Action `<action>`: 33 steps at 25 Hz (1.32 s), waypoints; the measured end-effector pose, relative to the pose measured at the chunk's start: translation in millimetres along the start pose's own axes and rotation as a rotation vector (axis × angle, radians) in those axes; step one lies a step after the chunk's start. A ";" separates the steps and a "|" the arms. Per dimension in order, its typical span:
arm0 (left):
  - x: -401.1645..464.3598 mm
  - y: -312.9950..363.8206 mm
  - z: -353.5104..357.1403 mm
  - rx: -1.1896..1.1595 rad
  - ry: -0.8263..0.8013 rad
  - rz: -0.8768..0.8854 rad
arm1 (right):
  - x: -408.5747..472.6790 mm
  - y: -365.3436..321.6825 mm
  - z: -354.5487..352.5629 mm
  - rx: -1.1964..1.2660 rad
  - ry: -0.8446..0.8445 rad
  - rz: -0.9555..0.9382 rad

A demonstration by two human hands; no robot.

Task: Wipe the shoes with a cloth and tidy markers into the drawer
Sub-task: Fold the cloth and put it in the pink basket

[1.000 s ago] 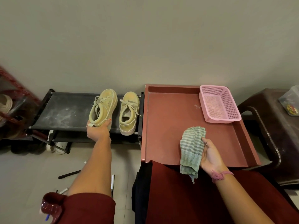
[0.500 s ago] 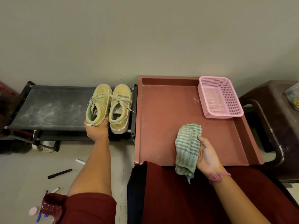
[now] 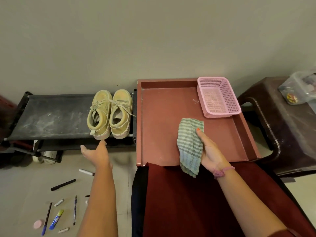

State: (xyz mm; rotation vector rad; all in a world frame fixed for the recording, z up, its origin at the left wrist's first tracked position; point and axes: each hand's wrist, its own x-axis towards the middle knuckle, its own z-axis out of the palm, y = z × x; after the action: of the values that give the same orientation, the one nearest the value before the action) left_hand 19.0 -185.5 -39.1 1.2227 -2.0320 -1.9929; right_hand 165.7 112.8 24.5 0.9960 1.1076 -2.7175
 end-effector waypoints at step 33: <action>-313.5 14.6 -0.5 0.261 -1.009 0.544 | -159.8 -41.8 -36.7 -0.974 0.064 -1.060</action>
State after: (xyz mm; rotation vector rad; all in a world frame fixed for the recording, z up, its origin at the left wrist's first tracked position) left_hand 227.7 -16.9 123.7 -0.5096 -2.6188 -2.2630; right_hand 301.3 136.7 122.9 0.3239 3.1440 -1.9285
